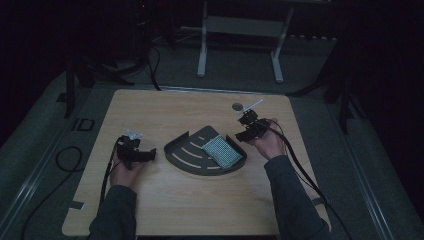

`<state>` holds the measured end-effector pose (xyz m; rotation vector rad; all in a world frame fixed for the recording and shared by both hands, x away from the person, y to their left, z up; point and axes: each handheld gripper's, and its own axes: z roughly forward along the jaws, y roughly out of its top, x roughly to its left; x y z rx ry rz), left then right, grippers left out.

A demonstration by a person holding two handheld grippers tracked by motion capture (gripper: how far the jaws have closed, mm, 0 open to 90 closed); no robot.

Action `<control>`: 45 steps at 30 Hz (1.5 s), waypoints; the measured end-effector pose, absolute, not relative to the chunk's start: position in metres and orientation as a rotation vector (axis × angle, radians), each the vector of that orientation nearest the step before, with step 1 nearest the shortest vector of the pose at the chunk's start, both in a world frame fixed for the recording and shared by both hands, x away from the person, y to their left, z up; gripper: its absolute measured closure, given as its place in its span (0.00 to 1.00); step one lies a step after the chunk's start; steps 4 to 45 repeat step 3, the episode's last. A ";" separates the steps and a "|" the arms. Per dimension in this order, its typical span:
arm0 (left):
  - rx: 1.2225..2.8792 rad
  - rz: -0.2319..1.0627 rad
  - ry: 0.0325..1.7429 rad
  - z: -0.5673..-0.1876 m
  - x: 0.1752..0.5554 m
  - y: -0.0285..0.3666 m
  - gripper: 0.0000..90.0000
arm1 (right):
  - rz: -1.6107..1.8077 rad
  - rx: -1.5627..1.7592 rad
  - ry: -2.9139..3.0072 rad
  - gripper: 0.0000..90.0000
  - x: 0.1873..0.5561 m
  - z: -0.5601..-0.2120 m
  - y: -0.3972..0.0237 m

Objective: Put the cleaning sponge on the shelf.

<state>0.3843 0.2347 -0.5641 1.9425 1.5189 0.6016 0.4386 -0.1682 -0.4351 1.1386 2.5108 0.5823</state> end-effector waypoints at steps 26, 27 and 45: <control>1.944 0.602 1.518 -0.564 0.384 0.235 0.06 | 0.605 1.183 2.467 0.46 0.438 -0.439 -0.184; 1.944 0.602 1.518 -0.564 0.384 0.235 0.06 | 0.605 1.183 2.467 0.46 0.438 -0.439 -0.184; 1.944 0.602 1.518 -0.564 0.384 0.235 0.06 | 0.605 1.183 2.467 0.46 0.438 -0.439 -0.184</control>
